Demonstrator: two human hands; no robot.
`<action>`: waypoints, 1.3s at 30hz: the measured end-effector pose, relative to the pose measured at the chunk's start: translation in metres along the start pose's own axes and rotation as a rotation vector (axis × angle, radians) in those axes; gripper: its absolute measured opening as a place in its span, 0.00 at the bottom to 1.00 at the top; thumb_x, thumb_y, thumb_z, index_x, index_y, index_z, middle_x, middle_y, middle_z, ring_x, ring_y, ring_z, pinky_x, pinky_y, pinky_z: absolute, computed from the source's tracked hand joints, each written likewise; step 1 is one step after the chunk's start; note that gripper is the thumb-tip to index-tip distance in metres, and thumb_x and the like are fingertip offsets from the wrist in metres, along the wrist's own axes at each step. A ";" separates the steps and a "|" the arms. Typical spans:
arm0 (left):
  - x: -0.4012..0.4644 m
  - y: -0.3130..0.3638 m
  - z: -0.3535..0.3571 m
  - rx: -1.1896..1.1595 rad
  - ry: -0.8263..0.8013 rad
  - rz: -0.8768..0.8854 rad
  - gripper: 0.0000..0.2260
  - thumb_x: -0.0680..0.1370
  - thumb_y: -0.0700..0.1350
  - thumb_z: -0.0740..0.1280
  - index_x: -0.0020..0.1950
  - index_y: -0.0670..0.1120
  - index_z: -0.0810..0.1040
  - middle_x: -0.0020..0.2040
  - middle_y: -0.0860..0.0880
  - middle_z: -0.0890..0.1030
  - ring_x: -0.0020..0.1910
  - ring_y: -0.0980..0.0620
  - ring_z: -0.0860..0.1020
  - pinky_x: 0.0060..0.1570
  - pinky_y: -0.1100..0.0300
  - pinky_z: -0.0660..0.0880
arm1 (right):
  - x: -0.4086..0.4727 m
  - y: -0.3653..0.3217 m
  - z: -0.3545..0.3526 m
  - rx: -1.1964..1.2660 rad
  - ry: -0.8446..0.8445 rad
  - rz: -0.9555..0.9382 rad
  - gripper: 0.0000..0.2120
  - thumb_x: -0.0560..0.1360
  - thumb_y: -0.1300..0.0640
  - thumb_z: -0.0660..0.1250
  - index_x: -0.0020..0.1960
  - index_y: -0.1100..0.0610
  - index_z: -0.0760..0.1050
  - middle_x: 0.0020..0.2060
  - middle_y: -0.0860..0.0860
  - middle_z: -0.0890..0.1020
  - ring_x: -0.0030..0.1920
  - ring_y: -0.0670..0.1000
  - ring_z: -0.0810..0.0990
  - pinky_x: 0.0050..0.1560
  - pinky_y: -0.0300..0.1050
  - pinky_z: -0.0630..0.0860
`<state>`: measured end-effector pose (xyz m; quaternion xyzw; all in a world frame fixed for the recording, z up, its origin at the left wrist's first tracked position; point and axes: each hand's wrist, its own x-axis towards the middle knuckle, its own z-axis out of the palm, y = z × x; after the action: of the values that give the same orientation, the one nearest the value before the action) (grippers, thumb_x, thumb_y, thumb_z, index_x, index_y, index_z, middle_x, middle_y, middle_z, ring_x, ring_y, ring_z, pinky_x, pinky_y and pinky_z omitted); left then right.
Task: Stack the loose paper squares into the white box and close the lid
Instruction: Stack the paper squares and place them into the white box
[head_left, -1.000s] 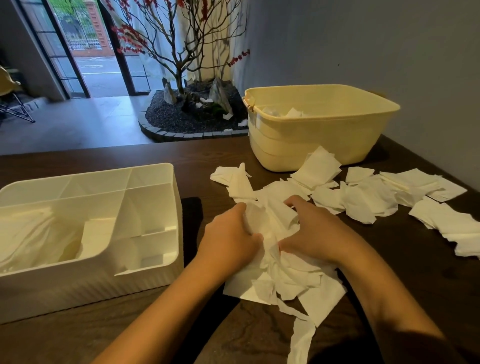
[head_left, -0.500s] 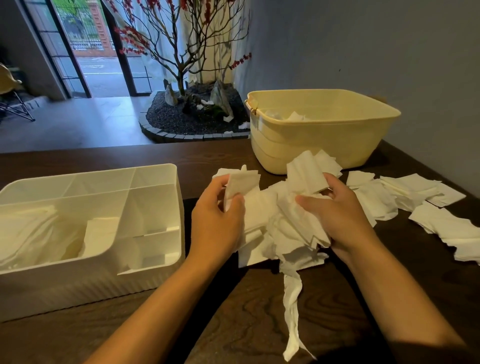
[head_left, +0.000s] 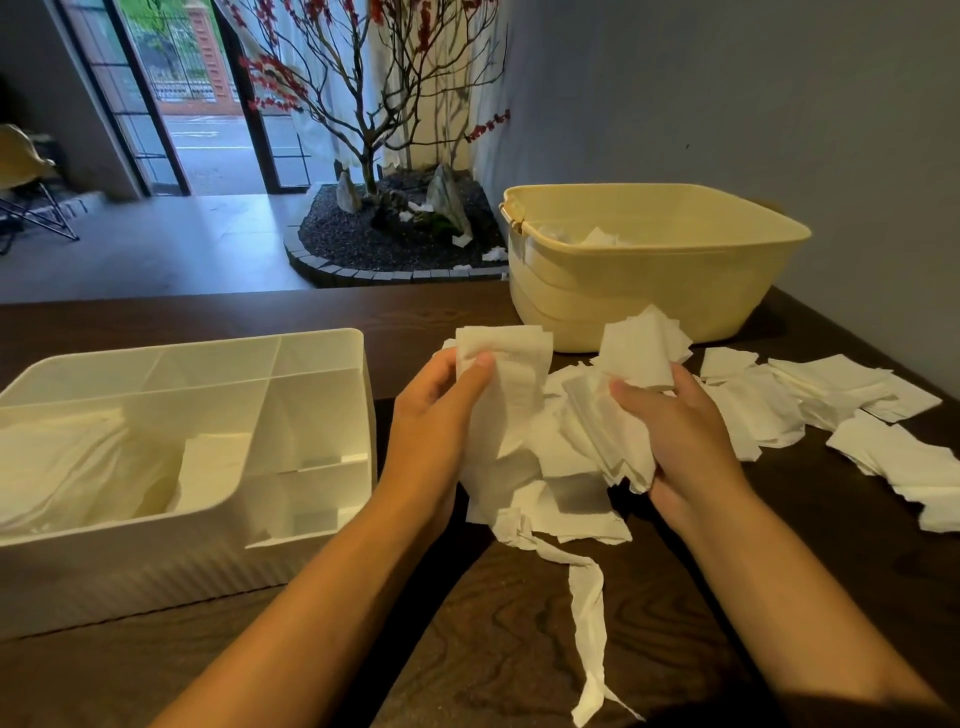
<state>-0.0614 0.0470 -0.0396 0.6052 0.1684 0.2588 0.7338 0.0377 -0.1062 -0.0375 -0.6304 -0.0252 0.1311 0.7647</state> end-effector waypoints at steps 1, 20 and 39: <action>0.001 0.001 -0.001 -0.042 -0.011 -0.029 0.08 0.81 0.48 0.66 0.56 0.52 0.84 0.56 0.48 0.84 0.60 0.45 0.80 0.62 0.45 0.77 | -0.001 0.001 0.001 -0.018 -0.014 -0.009 0.19 0.77 0.60 0.71 0.64 0.45 0.72 0.57 0.49 0.81 0.56 0.54 0.80 0.55 0.54 0.79; -0.005 0.005 0.001 0.207 -0.131 -0.099 0.07 0.80 0.49 0.67 0.50 0.51 0.86 0.50 0.51 0.86 0.55 0.46 0.82 0.60 0.45 0.76 | -0.019 -0.008 0.004 -0.406 -0.567 -0.007 0.13 0.78 0.62 0.68 0.52 0.44 0.83 0.47 0.47 0.87 0.48 0.47 0.85 0.50 0.47 0.80; -0.009 0.003 -0.001 0.354 0.014 0.311 0.03 0.77 0.44 0.73 0.48 0.49 0.86 0.42 0.53 0.85 0.44 0.53 0.82 0.43 0.60 0.79 | -0.019 -0.009 0.003 -0.485 -0.500 -0.236 0.19 0.77 0.64 0.67 0.53 0.38 0.77 0.49 0.42 0.84 0.49 0.41 0.82 0.47 0.37 0.80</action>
<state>-0.0694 0.0430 -0.0372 0.7412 0.1211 0.3393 0.5664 0.0201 -0.1088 -0.0260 -0.7347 -0.3142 0.1824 0.5730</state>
